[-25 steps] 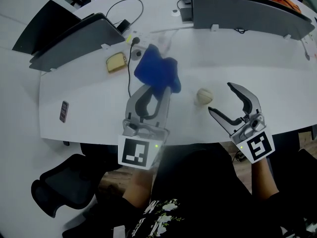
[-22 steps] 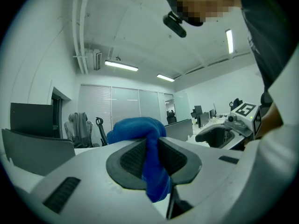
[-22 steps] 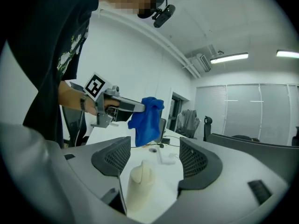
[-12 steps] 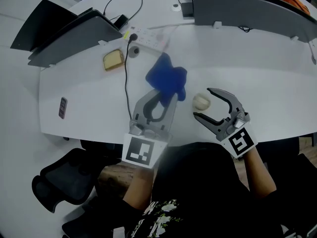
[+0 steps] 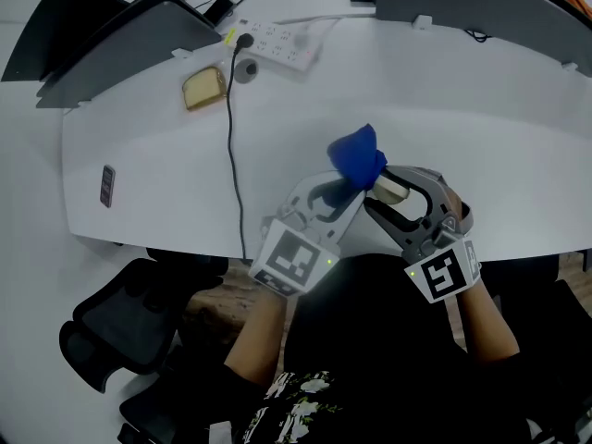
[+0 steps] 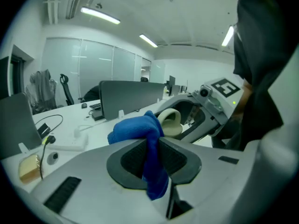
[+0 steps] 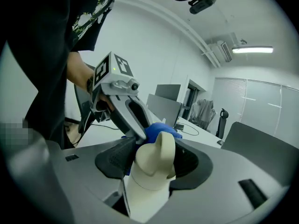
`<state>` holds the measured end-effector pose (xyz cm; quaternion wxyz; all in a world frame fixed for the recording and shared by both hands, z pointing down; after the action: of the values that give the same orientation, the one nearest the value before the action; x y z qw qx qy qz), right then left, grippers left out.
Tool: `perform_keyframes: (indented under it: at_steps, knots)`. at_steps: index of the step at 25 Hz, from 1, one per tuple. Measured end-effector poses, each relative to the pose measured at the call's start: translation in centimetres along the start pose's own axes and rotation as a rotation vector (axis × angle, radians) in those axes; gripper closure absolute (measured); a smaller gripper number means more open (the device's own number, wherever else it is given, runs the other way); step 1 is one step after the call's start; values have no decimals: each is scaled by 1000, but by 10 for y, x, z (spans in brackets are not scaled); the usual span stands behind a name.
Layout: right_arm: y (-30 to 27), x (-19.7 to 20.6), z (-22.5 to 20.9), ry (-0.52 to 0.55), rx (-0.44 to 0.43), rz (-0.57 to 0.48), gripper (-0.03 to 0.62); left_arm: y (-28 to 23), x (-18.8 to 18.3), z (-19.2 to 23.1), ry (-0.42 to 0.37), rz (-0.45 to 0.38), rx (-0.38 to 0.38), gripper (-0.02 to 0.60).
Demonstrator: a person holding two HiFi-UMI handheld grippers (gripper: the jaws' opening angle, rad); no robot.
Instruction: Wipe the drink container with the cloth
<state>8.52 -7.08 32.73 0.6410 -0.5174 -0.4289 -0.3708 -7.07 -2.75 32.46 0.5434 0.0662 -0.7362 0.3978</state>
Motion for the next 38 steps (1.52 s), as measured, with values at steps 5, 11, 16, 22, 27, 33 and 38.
perform_keyframes:
  at_steps: [5, 11, 16, 22, 27, 33, 38]
  knots:
    - [2, 0, -1, 21, -37, -20, 364, -12, 10, 9, 40, -31, 154, 515]
    - [5, -1, -4, 12, -74, -32, 364, -31, 24, 13, -11, 44, 292, 515]
    - [5, 0, -6, 14, -101, -34, 364, -59, 43, 15, -96, 186, 346, 516]
    - [5, 2, -2, 37, -112, -54, 364, -96, 73, 10, -200, 363, 408, 515]
    - [22, -6, -3, -167, 36, -92, 348, -94, 76, 11, -144, 339, 381, 515]
    - [14, 8, 11, -449, 271, -50, 324, -93, 77, 9, -116, 350, 337, 515]
    - [-2, 12, 9, -481, 285, -35, 325, -93, 76, 6, -95, 376, 305, 515]
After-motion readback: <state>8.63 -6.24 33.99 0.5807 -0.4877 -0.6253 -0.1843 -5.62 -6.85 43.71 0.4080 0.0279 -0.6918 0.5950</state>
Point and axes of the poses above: the fingertips, and each gripper's own axes: y backward along the fingers, z to its left, x out of its underside, the point moved 10 cm from there along y, backward along the fingers, and after that the axes turned 12 degrees about -y, right-handed, at the moved point
